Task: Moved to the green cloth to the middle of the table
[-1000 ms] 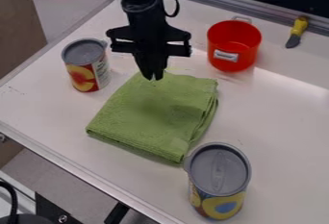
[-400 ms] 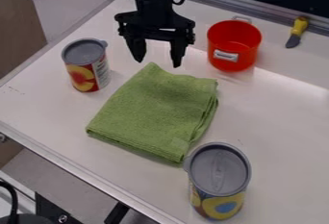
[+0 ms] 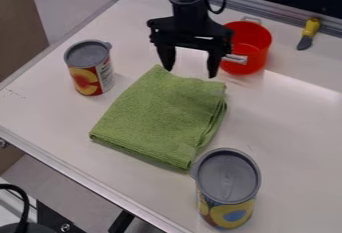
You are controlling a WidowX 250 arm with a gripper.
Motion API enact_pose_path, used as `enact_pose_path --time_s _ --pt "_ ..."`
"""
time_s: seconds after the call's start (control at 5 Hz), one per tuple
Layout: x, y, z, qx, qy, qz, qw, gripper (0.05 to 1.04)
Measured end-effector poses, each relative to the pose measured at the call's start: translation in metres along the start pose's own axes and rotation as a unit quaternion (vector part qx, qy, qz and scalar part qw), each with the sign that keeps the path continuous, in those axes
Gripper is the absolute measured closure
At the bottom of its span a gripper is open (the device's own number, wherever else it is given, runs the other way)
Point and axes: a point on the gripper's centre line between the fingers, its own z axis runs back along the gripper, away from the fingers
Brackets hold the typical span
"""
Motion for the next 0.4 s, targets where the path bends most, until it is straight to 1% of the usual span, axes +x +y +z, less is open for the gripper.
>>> enact_pose_path --time_s 0.2,0.4 --pt "-0.003 -0.026 -0.002 0.002 0.018 -0.014 0.9997 0.083" --pt "-0.009 -0.049 -0.012 -0.001 0.016 -0.02 0.9997 0.083"
